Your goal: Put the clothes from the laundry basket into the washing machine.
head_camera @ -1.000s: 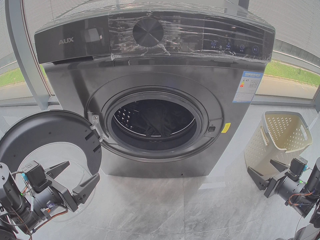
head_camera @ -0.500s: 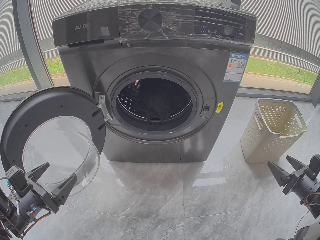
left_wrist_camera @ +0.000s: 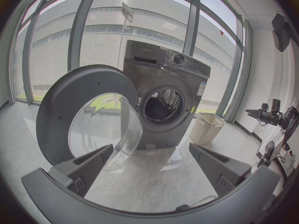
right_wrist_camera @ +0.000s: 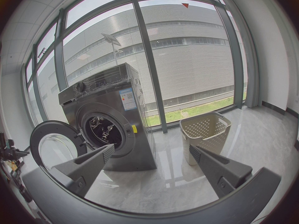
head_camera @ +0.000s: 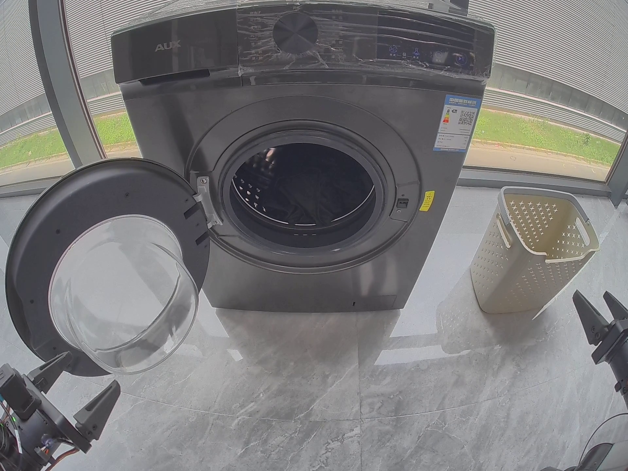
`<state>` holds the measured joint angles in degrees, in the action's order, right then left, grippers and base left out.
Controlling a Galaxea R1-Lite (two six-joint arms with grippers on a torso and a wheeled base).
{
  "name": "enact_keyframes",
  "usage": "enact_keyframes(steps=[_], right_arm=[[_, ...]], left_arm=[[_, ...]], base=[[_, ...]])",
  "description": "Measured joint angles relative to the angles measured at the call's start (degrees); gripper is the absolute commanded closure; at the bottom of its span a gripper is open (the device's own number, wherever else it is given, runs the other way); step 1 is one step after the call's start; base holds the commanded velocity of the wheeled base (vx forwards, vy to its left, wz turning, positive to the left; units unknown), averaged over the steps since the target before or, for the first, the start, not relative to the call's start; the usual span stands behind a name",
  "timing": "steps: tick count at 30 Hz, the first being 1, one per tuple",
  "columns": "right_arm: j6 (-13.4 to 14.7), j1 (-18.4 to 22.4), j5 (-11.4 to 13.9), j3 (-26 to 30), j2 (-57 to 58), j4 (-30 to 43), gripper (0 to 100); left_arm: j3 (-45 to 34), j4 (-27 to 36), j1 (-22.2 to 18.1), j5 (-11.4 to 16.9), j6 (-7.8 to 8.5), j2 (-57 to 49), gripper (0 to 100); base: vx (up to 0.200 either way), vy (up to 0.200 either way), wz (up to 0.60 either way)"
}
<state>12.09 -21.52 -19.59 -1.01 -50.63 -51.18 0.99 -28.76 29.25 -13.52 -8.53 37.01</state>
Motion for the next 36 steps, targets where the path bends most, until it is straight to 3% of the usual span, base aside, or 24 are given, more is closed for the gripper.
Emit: enact_keyframes(steps=[5, 14, 23, 27, 31, 36], right_arm=[[-1.8, 3.8, 2.4, 0.0, 6.5, 8.5, 0], [-6.5, 11.5, 9.5, 0.0, 23.8, 27.7, 0], [-8.9, 19.1, 18.3, 0.0, 41.9, 47.1, 0], [-11.6, 21.1, 20.2, 0.0, 46.3, 50.0, 0], [-13.9, 21.8, 19.8, 0.0, 48.2, 50.1, 0], [-12.6, 22.0, 19.5, 0.0, 49.4, 50.2, 0]], left_arm=[[0.0, 7.4, -3.1, 0.1, -0.05, -8.1, 0], [0.0, 16.7, -12.1, 1.2, 0.16, -19.0, 0], [0.0, 22.8, -20.1, 3.7, 1.91, -26.6, 0], [0.0, 24.4, -22.5, 5.0, 3.04, -29.5, 0], [0.0, 24.7, -23.2, 2.4, 4.08, -30.8, 0], [0.0, 24.9, -23.7, -5.7, 5.80, -31.7, 0]], base=[[0.000, 0.000, 0.00], [0.000, 0.000, 0.00], [0.000, 0.000, 0.00], [0.000, 0.000, 0.00], [0.000, 0.000, 0.00], [0.000, 0.000, 0.00]])
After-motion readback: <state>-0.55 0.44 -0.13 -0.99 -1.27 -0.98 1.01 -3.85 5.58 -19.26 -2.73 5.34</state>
